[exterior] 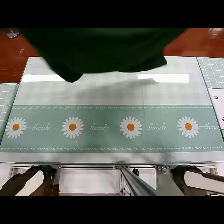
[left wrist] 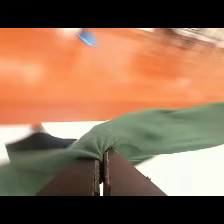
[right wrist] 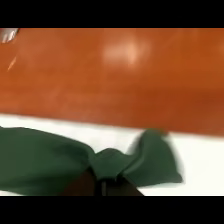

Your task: Fold the shirts.

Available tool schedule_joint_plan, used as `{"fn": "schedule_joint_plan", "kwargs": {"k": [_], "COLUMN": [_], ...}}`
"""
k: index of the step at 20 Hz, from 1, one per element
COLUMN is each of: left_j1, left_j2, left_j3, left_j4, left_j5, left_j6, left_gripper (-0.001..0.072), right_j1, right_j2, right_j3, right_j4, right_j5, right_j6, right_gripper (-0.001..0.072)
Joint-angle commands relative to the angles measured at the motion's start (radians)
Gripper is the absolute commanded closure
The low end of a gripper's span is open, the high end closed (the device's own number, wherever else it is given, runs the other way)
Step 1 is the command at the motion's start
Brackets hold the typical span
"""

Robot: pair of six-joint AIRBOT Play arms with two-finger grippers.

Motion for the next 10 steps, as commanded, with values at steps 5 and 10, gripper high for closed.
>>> {"fn": "schedule_joint_plan", "kwargs": {"k": [5,10], "left_j1": [0.031,-0.03], "left_j2": [0.152,0.301], "left_j3": [0.397,0.394], "left_j4": [0.502,0.639], "left_j5": [-0.294,-0.36], "left_j6": [-0.133,-0.133], "left_gripper": [0.0673,0.0673], "right_j1": [0.005,0.008], "right_j2": [0.469,0.632], "right_j3": [-0.07,-0.111], "right_j4": [-0.264,-0.282], "right_j5": [0.14,0.239], "right_j6": [0.002,0.033], "right_gripper": [0.0682,0.0682]}}
